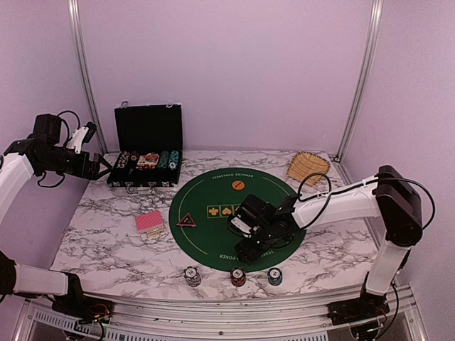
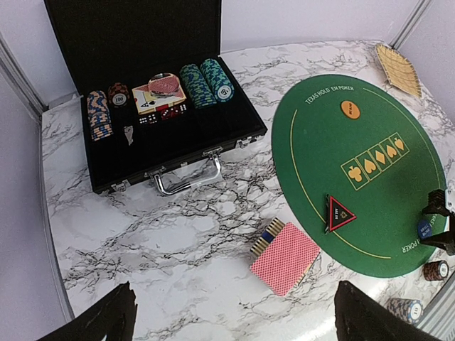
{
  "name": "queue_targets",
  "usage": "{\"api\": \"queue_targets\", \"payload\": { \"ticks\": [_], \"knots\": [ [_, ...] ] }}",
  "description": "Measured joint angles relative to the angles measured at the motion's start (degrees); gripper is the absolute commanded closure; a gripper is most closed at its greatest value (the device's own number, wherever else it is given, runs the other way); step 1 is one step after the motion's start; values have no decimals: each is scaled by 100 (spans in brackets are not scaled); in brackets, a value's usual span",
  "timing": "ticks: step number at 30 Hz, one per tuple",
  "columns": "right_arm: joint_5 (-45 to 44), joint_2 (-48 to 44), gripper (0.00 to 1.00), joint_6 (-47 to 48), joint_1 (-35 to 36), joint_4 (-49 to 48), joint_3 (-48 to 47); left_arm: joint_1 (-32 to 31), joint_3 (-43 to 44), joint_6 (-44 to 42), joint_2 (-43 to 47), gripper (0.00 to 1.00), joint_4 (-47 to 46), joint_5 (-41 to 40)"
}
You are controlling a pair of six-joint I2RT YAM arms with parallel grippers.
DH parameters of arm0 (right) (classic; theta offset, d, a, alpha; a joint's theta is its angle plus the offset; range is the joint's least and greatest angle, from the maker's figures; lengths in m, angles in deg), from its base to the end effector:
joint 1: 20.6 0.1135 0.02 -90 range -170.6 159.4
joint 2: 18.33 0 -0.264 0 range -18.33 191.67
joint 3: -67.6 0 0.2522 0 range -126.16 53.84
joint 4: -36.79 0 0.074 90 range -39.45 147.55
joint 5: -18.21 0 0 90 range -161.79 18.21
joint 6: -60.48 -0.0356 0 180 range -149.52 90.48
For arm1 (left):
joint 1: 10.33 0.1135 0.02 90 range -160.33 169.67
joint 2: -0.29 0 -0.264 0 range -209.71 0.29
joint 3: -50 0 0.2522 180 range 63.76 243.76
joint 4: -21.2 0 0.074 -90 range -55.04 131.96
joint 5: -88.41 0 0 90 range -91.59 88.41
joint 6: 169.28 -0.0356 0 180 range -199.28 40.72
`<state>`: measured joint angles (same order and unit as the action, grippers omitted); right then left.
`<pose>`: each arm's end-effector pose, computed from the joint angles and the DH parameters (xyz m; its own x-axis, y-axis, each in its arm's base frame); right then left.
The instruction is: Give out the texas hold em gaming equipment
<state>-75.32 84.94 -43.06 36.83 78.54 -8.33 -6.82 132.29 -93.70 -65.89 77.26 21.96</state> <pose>0.1869 0.2885 0.1523 -0.6831 -0.6352 -0.3604 -0.6885 0.7247 0.0276 0.2378 0.0003 0.3565 -0.5586 0.1945 -0.8063 0.4013 0.9141 -0.0576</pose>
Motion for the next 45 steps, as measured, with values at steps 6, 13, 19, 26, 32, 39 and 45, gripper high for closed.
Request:
{"api": "queue_targets", "payload": {
  "ticks": [6, 13, 19, 26, 32, 39, 45],
  "knots": [
    [-98, -98, 36, -37, 24, -46, 160, 0, 4, 0, 0, 1, 0, 0],
    [-315, -328, 44, -173, -17, -31, 428, 0, 9, 2, 0, 1, 0, -2],
    [-437, -514, 48, -232, -195, 15, 627, 0, 9, 2, 0, 1, 0, -2],
    [-586, -955, 50, -264, -546, 190, 1040, 0, 9, 0, 0, 1, 0, -4],
    [-603, -1202, 39, -271, -629, 345, 1161, 0, 9, 0, 0, 1, 0, -2],
    [-343, -1043, 39, -201, -623, 356, 535, 0, 9, 0, 0, 1, 0, -4],
    [-160, -398, 40, -70, -573, 181, -96, 0, 9, -2, 2, 1, 0, -4]
  ]
}}
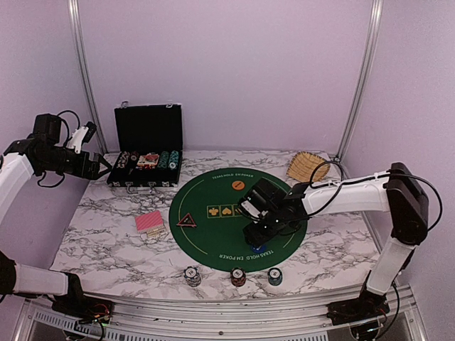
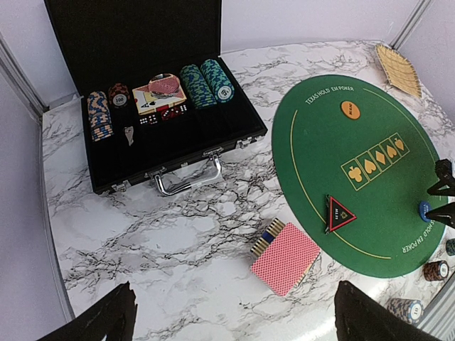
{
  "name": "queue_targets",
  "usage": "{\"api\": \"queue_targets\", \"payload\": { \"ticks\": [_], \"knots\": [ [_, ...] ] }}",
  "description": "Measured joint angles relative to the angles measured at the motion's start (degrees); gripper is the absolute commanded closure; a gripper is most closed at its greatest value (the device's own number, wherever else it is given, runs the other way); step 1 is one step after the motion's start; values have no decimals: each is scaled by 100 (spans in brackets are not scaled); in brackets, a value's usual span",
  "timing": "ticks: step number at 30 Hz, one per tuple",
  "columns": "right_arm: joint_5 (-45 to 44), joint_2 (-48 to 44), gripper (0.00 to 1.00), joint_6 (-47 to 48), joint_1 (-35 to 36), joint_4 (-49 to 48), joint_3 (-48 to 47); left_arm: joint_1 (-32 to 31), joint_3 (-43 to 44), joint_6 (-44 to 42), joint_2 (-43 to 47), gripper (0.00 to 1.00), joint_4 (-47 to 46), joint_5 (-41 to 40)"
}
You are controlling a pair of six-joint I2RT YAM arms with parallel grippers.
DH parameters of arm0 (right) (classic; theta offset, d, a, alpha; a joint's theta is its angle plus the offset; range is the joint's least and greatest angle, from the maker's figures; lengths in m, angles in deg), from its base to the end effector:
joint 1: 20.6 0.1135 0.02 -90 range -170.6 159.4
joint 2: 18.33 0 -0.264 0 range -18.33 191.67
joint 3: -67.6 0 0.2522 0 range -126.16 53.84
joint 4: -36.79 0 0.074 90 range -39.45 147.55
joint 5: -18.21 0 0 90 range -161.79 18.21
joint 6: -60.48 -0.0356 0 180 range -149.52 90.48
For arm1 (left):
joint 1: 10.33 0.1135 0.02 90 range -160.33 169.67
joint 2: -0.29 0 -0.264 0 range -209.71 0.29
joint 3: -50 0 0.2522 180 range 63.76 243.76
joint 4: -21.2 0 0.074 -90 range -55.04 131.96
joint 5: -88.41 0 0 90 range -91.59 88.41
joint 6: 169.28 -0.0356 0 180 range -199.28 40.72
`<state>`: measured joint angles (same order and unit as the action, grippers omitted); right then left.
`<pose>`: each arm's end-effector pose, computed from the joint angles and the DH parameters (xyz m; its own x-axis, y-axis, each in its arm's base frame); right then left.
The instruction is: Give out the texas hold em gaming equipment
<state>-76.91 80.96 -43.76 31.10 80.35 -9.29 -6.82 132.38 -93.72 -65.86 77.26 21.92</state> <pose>0.2135 0.2652 0.1780 -0.7354 -0.5358 -0.4149 -0.5966 0.8023 0.0212 0.2377 0.0004 0.3571 -0.5569 0.1949 -0.8074 0.4012 0.9143 -0.0559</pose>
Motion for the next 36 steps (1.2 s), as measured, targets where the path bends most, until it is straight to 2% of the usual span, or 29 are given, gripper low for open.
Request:
{"api": "queue_targets", "payload": {
  "ticks": [6, 16, 22, 27, 36],
  "knots": [
    [52, 358, 45, 120, 20, -20, -81, 0, 4, 0, 0, 1, 2, 0],
    [-50, 424, 52, 243, 20, -26, -37, 0, 98, 2, 0, 1, 9, 0],
    [-61, 407, 59, 254, 20, -195, 109, 0, 103, 2, 0, 1, 13, 0],
    [-101, 260, 63, 247, -20, -326, 323, 0, 138, 2, 0, 1, 44, 0],
    [-157, -293, 63, 190, -87, -214, 933, 0, 192, 2, 0, 1, 52, 0]
  ]
}}
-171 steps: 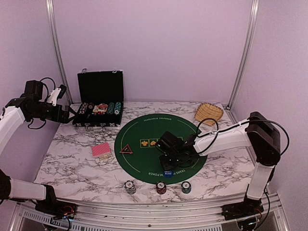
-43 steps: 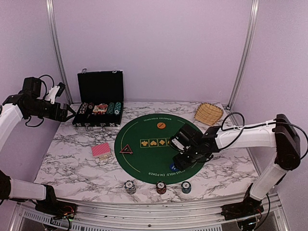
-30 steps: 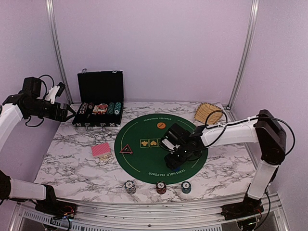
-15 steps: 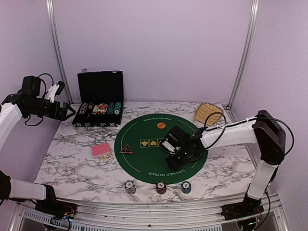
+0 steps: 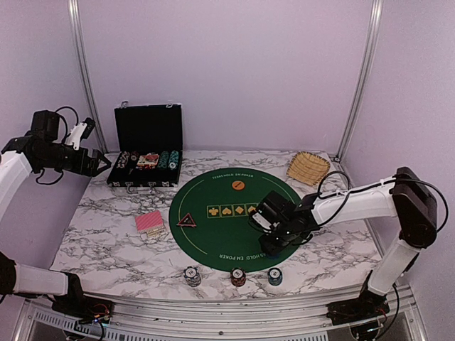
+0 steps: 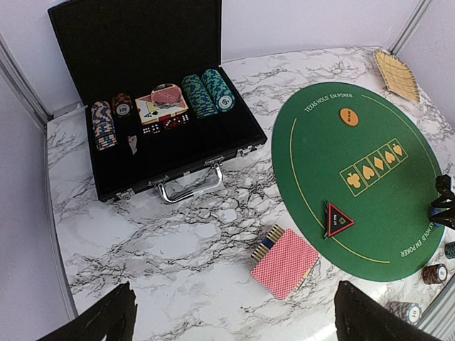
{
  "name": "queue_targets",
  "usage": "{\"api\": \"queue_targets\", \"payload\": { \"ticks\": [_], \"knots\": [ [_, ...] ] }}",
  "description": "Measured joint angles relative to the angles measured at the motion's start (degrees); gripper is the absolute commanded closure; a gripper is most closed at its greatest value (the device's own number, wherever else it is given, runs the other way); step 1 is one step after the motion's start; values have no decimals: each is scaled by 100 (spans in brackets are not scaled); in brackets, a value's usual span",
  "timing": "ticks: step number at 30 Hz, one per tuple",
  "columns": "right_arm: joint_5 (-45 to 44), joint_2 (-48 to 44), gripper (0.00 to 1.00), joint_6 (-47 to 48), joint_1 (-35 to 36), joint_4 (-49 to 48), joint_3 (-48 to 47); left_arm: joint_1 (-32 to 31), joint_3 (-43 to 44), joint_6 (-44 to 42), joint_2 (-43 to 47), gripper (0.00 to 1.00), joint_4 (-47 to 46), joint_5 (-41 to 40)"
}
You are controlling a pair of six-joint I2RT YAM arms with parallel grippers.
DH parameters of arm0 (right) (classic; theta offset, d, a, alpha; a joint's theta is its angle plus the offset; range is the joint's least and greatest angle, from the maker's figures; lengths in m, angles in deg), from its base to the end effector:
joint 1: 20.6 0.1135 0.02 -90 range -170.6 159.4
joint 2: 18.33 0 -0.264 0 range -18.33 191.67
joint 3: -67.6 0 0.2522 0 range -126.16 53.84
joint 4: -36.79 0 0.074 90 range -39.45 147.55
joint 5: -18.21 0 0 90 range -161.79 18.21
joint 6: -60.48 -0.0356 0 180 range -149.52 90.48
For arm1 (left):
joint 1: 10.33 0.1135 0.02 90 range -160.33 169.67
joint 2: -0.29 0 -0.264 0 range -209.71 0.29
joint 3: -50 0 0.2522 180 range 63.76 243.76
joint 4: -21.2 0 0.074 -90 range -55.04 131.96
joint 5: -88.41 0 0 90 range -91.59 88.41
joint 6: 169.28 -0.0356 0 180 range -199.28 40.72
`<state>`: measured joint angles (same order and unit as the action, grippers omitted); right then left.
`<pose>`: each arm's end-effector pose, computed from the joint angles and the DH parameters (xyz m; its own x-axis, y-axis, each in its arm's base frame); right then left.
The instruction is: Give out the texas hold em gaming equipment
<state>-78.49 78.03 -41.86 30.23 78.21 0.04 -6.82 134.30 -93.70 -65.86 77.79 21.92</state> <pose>0.1973 0.2356 0.1515 -0.7399 -0.5721 -0.3541 -0.6008 0.7986 -0.0349 0.2369 0.0003 0.3672 -0.5373 0.1958 -0.8203 0.4022 0.9144 -0.0451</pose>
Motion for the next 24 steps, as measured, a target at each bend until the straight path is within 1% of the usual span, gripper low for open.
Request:
{"api": "queue_targets", "payload": {
  "ticks": [3, 7, 9, 11, 17, 24],
  "knots": [
    [-28, -114, 63, -9, -15, 61, 105, 0, 0, -2, 0, 1, 0, 2],
    [-81, -160, 54, -9, -48, 177, 122, 0, 0, 0, -2, 1, 0, 2],
    [-122, -164, 49, -7, -57, 291, 70, 0, 0, 0, -2, 1, 0, 2],
    [-149, -168, 40, -7, -59, 437, -57, 0, 0, 0, -2, 1, 0, 2],
    [-181, -372, 17, -11, 164, 841, -815, 0, 0, -4, -2, 1, 13, 2],
    [151, -267, 4, -24, 1058, 1097, -2013, 0, 0, -4, -2, 1, 90, 2]
  ]
}}
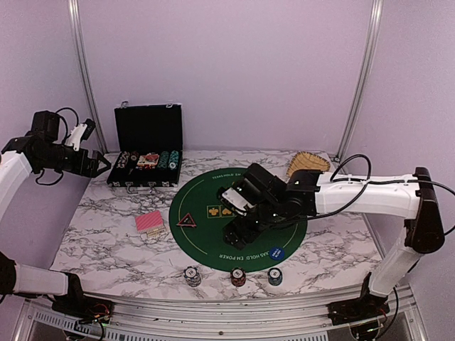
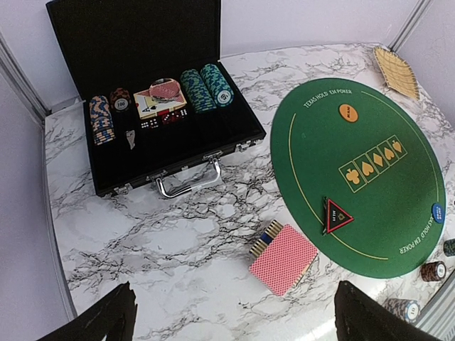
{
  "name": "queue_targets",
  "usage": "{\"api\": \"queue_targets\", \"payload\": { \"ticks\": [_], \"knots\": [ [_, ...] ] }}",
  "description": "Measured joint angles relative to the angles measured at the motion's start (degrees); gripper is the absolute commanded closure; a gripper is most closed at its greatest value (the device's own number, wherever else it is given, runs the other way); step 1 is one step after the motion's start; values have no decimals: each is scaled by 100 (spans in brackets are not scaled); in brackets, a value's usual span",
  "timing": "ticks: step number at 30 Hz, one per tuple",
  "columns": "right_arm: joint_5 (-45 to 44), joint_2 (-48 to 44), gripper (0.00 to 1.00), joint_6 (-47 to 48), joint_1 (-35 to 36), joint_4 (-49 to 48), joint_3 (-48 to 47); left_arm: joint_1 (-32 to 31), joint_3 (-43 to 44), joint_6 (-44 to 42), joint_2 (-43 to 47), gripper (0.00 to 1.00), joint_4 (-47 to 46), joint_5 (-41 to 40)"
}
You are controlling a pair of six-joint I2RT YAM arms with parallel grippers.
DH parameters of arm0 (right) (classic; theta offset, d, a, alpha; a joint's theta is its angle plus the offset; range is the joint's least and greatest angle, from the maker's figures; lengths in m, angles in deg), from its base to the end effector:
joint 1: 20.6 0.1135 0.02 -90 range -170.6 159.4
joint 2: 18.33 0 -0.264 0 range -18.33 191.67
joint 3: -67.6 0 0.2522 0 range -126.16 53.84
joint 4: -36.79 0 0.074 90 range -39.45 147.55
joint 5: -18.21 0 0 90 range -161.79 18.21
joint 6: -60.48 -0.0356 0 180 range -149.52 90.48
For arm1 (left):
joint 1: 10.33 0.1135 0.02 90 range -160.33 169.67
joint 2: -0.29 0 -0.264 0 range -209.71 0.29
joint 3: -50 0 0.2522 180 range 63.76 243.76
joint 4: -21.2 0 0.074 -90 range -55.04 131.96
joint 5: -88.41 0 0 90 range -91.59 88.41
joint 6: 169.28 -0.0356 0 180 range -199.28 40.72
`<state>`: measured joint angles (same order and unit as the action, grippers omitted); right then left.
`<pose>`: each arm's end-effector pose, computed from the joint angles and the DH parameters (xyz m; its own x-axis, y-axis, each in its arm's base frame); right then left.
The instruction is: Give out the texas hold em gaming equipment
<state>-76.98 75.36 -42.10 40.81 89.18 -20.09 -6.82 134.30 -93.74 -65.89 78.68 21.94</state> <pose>0.1680 0.3015 0.2574 -0.5833 -0.6170 -0.5283 -0.7426 0.6686 0.0390 0.2360 0.0002 0.3658 -0.5500 0.1956 -0.8119 0.4020 0.9141 -0.0521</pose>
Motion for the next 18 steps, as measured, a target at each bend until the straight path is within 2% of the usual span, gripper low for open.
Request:
{"api": "queue_targets", "payload": {
  "ticks": [8, 13, 18],
  "knots": [
    [551, 1252, 1, 94, 824, 109, -1370, 0, 0, -2, 0, 1, 59, -2],
    [741, 1895, 1, 216, 1012, 238, -1674, 0, 0, -11, 0, 1, 79, 0],
    [837, 2151, 1, 297, 1010, 308, -1843, -2, 0, -15, 0, 1, 103, 0]
  ]
}}
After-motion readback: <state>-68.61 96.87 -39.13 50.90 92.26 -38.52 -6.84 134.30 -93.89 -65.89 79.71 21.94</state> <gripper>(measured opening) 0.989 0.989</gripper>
